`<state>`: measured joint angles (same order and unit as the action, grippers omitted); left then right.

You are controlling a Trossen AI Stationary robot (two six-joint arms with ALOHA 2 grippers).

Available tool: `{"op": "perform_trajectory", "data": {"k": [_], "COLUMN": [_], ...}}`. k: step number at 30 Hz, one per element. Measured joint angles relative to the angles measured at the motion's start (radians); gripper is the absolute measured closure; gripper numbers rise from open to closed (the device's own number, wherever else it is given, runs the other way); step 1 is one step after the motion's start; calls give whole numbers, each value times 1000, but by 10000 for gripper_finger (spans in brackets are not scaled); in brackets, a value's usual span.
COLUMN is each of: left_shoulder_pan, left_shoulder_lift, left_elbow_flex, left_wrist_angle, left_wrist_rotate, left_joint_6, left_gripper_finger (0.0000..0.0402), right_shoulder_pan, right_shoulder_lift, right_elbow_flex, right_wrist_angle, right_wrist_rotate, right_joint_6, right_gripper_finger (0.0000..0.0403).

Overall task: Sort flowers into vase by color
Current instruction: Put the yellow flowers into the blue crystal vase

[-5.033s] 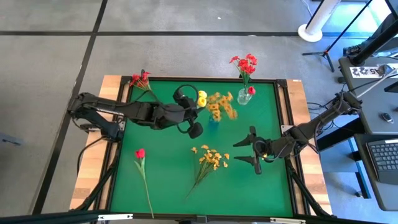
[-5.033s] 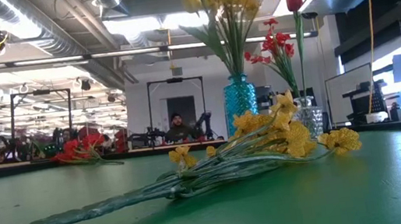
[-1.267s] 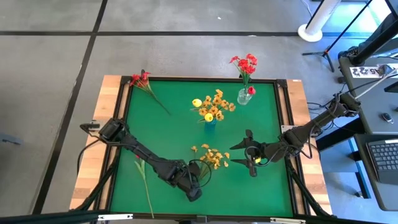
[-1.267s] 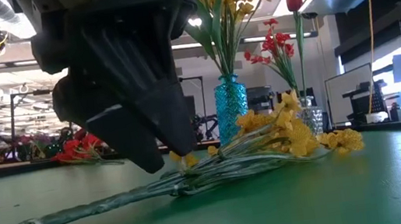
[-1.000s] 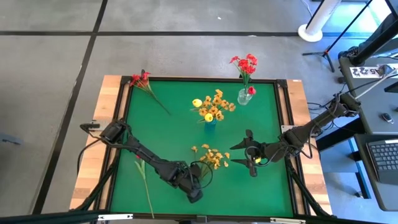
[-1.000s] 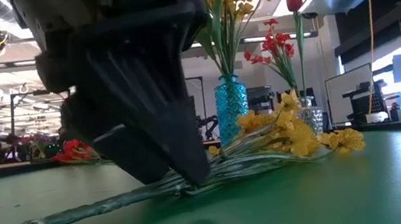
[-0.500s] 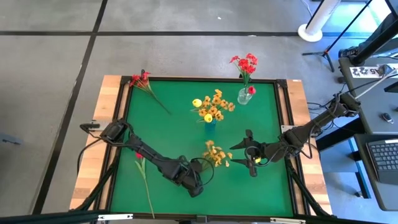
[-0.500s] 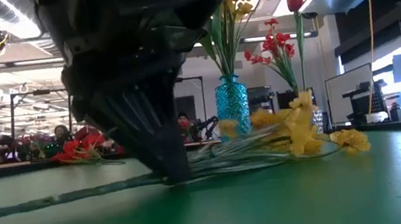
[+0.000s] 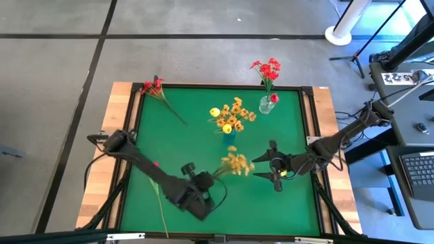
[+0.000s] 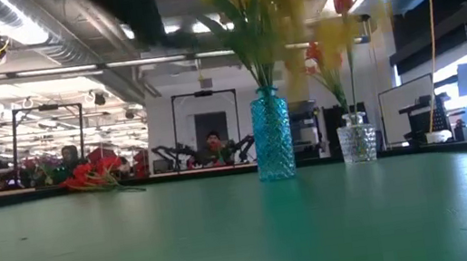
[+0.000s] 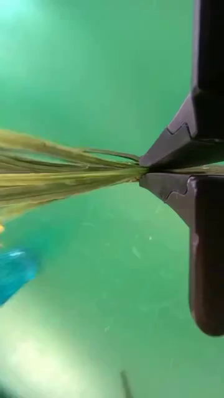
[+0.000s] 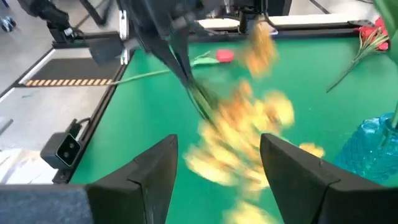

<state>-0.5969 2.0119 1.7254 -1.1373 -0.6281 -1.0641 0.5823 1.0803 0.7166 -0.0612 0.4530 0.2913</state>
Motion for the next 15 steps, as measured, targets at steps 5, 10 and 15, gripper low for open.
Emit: {"op": "perform_trajectory", "data": {"k": [5, 10, 15], "left_shoulder_pan": [-110, -230, -275], "left_shoulder_lift": [-120, -195, -201], "left_elbow_flex": [3, -17, -48], "left_wrist_angle": [-11, 6, 72], "left_wrist_rotate": [-180, -432, -483], "left_joint_6": [-33, -52, 12], "left_gripper_finger": [400, 401, 401], "right_shoulder_pan": [1, 1, 1], "right_shoulder_lift": [-46, -84, -90], "right_elbow_flex": [0, 0, 0], "right_wrist_angle": [0, -2, 6], "right_wrist_rotate": [0, 0, 0], "right_joint_6": [1, 0, -8], "right_gripper_finger": [176, 176, 176]}}
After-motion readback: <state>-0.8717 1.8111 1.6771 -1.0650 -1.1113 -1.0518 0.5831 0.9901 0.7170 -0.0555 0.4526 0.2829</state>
